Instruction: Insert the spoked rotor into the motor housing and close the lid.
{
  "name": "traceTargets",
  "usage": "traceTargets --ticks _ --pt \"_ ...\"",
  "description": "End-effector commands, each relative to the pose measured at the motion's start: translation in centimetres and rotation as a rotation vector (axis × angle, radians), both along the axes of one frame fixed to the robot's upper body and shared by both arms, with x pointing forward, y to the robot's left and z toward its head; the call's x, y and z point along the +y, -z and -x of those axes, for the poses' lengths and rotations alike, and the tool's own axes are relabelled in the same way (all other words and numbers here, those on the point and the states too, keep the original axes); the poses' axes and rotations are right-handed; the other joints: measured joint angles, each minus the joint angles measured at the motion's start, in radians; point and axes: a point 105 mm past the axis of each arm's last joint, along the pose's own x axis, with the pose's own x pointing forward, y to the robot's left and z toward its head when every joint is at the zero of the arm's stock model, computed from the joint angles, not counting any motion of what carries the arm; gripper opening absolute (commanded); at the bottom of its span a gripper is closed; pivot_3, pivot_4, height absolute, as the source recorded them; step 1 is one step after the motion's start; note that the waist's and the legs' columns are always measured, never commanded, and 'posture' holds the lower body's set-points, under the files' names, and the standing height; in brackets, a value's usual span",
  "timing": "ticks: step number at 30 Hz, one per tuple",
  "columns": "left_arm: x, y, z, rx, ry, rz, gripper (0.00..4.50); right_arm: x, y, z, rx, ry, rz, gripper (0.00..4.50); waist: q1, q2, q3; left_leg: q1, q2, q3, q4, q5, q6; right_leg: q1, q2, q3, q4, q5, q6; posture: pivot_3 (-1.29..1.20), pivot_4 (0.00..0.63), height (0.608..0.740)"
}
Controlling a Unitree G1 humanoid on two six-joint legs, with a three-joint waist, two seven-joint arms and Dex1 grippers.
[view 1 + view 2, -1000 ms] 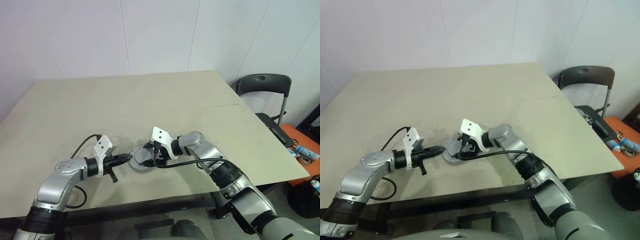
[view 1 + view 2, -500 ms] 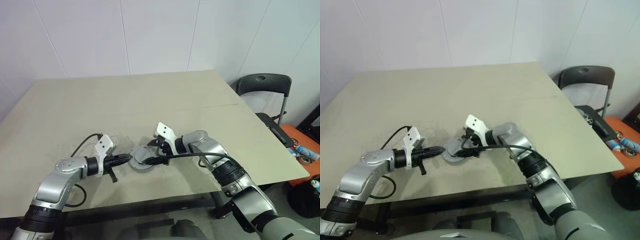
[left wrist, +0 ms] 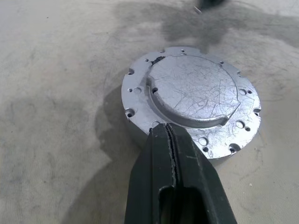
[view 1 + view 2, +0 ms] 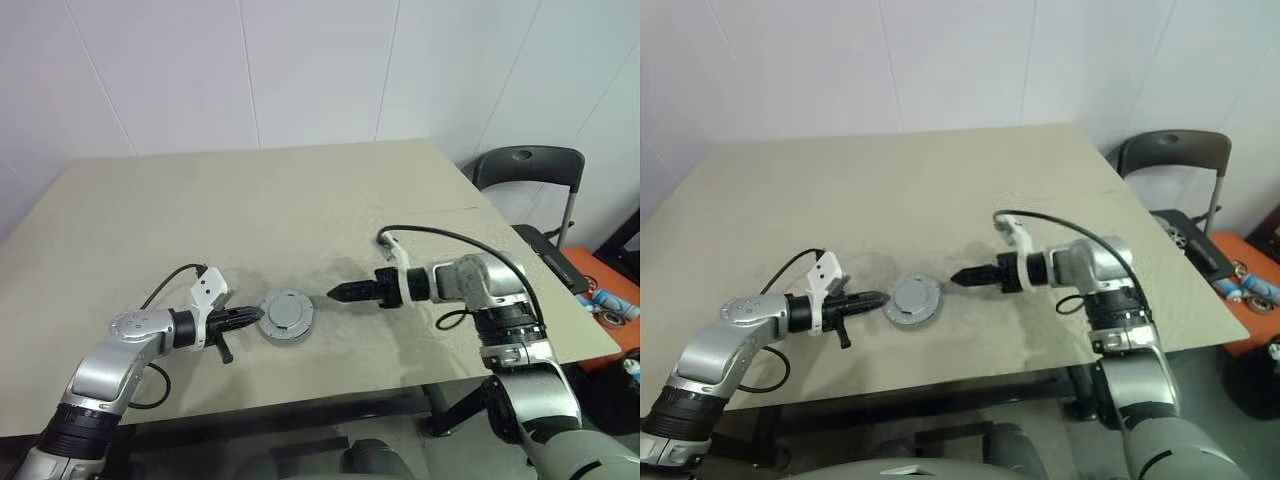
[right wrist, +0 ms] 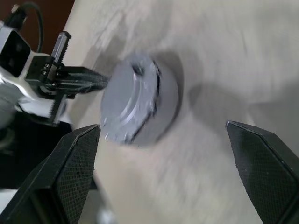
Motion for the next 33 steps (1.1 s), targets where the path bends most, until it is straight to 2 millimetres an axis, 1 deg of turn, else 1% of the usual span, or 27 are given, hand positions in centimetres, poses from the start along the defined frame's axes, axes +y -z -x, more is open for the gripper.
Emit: traceTargets --ticks 1,6,9,13,17,23,33 --pt "0.2 0.7 0.1 0.025 0.004 -0.028 0.0 0.6 -0.6 0.4 0.087 0.021 -0.085 4.49 -0.002 0.0 0.0 0.0 0.0 0.0 0.0 0.0 0.0 0.0 0.0 0.0 0.0 0.0 0.0 0.0 0.0 0.74" --pt "0.3 1.0 0.2 0.025 0.013 -0.043 0.0 2.2 -0.1 0.4 0.153 0.045 -0.162 4.49 -0.003 0.0 0.0 0.0 0.0 0.0 0.0 0.0 0.0 0.0 0.001 0.0 0.0 0.0 0.0 0.0 0.0 0.74" --pt "0.4 1.1 0.3 0.028 0.012 -0.05 0.0 3.5 1.3 1.1 0.197 0.043 -0.145 4.49 -0.004 0.0 0.0 0.0 0.0 0.001 0.0 0.0 0.0 0.0 0.002 0.0 -0.001 0.0 0.001 0.0 0.0 0.74" --pt "0.7 1.2 0.5 0.031 0.008 -0.052 0.0 4.5 2.1 1.5 0.228 0.054 -0.134 4.49 -0.004 0.0 0.0 -0.001 0.0 0.001 -0.001 0.0 0.0 0.0 0.003 0.0 -0.001 0.0 0.001 0.0 0.0 0.74" --pt "1.0 1.3 0.6 0.034 0.003 -0.053 0.0 4.8 2.6 1.6 0.245 0.067 -0.125 4.49 -0.006 0.0 0.0 0.0 0.0 0.001 -0.001 0.0 0.0 0.0 0.003 0.0 -0.001 0.0 0.001 0.0 0.0 0.74" --pt "1.1 1.3 0.6 0.038 0.002 -0.053 0.0 5.4 2.6 1.7 0.251 0.064 -0.126 4.49 -0.007 0.0 0.0 0.001 0.002 0.001 -0.001 0.0 0.0 0.0 0.006 0.0 -0.001 0.0 0.001 0.0 0.0 0.74" --pt "1.0 1.3 0.6 0.042 0.004 -0.052 0.0 7.0 1.8 1.6 0.257 0.053 -0.171 4.49 -0.007 0.0 0.0 0.0 0.002 0.001 -0.001 0.0 0.0 0.0 0.006 0.0 -0.001 0.0 0.001 0.0 0.0 0.74"
